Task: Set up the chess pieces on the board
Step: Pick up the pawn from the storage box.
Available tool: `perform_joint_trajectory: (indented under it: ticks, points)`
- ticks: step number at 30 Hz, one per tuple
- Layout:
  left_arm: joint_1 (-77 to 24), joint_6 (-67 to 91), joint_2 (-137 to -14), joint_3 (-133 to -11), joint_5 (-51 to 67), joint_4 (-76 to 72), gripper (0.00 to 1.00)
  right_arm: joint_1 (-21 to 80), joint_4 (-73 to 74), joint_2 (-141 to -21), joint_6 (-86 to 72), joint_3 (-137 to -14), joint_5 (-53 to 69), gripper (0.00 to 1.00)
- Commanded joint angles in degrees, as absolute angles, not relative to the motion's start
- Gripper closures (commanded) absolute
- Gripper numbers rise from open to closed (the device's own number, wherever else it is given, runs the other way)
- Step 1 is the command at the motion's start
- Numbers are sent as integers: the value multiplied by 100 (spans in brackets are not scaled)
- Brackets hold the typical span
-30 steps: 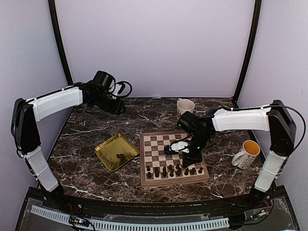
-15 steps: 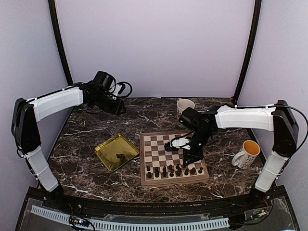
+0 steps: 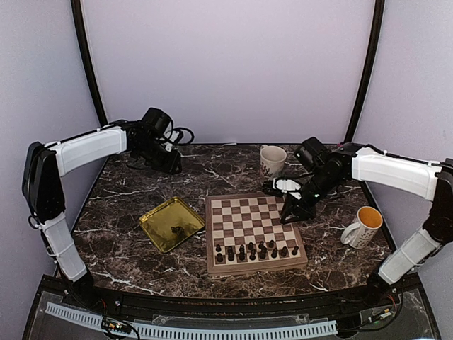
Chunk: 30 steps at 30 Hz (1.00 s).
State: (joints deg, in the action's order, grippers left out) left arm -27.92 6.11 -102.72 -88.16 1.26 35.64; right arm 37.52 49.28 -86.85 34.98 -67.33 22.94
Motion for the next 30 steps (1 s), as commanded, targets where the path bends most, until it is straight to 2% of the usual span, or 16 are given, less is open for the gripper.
perform_joint_trajectory:
  ticks: [1, 7, 11, 16, 24, 30]
  points:
    - [-2859, 1001, -9868, -8279, 403, 4160, 65, 3522, 4511, -8310, 3402, -6273, 2431, 74]
    - [-3116, 1448, -9222, -6951, 500, 4024, 70, 3398, 3972, -8057, 3290, -5894, 2612, 73]
    - [-3750, 1525, -9124, -6493, 389, 3935, 70, 3359, 3729, -8025, 3296, -5673, 2697, 73]
    - [-4110, 1631, -9499, -6483, 14, 4166, 68, 3320, 3627, -8020, 3296, -5575, 2818, 73]
    - [-4159, 1687, -9860, -6705, -251, 4265, 69, 3311, 3532, -7876, 3305, -5372, 2762, 73]
    - [-4159, 1715, -10042, -6850, -90, 4277, 76, 3294, 3515, -7883, 3314, -5352, 2731, 73]
